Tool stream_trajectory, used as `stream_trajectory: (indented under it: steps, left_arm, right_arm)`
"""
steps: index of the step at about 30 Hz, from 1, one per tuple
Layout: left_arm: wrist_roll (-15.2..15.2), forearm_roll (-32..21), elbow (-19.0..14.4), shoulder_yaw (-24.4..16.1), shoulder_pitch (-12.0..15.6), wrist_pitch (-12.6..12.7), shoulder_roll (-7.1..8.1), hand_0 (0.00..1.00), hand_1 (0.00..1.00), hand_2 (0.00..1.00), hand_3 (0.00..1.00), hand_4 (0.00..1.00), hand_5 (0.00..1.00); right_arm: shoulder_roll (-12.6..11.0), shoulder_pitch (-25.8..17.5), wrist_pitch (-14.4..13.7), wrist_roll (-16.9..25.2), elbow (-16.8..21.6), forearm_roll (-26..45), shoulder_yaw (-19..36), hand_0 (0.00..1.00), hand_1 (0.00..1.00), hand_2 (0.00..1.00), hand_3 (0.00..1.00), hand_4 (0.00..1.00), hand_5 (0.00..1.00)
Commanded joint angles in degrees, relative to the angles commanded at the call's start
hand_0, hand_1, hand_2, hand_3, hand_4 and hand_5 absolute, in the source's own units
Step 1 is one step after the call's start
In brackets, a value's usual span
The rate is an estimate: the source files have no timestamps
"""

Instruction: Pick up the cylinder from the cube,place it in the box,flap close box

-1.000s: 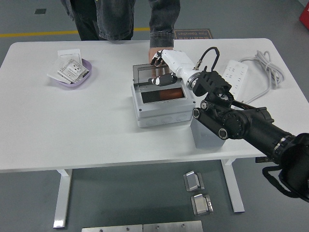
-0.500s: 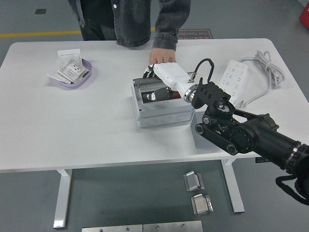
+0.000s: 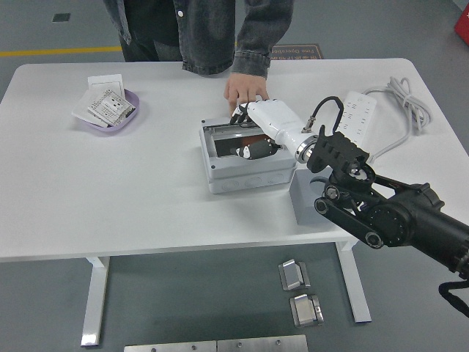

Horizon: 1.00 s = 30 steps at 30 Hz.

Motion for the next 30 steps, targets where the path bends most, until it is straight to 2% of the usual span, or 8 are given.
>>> stream_trajectory:
  steps: [9,13,18,22,25,30]
  left_arm:
    - [-0.1,0.6,0.0,-0.4,-0.1,0.0,-0.05,0.68,0.72,0.62,0.679,0.673,0.411]
    - [-0.1,1.0,0.0,-0.7,-0.1,0.0,-0.23,0.68,0.72,0.62,0.678,0.672,0.412]
    - [0.2,1.3,0.0,-1.3,0.3,0.0,-0.6,0.68,0.72,0.62,0.678,0.673,0.411]
    - [0.6,1.9,0.0,-2.3,0.7,0.2,-0.63,0.68,0.72,0.62,0.678,0.673,0.411]
    - [0.7,2.0,0.0,-2.5,0.9,0.3,-0.47,0.68,0.72,0.62,0.677,0.672,0.41]
    - [0.6,1.7,0.0,-2.6,1.1,0.5,-0.21,0.68,0.72,0.619,0.676,0.672,0.412]
  right_arm:
    - [-1.1,-2.2,-0.3,0.1,0.7,-0.3,1.5,0.731,0.608,0.64,0.605,0.87,0.3]
    - [-1.7,-4.2,-0.2,-0.3,2.4,-2.5,4.8,0.727,0.606,0.641,0.605,0.871,0.305]
    - [-4.1,-10.2,0.1,-1.2,7.9,-7.8,12.0,0.73,0.606,0.641,0.608,0.87,0.307]
    - [-5.5,-16.2,-1.1,-0.5,13.2,-10.6,19.1,0.73,0.606,0.641,0.608,0.87,0.307]
    - [-5.3,-21.3,-3.3,1.6,17.6,-9.5,25.2,0.734,0.607,0.641,0.61,0.871,0.306]
    - [-2.9,-29.7,-6.3,6.3,23.9,-3.8,34.9,0.732,0.606,0.639,0.611,0.881,0.319]
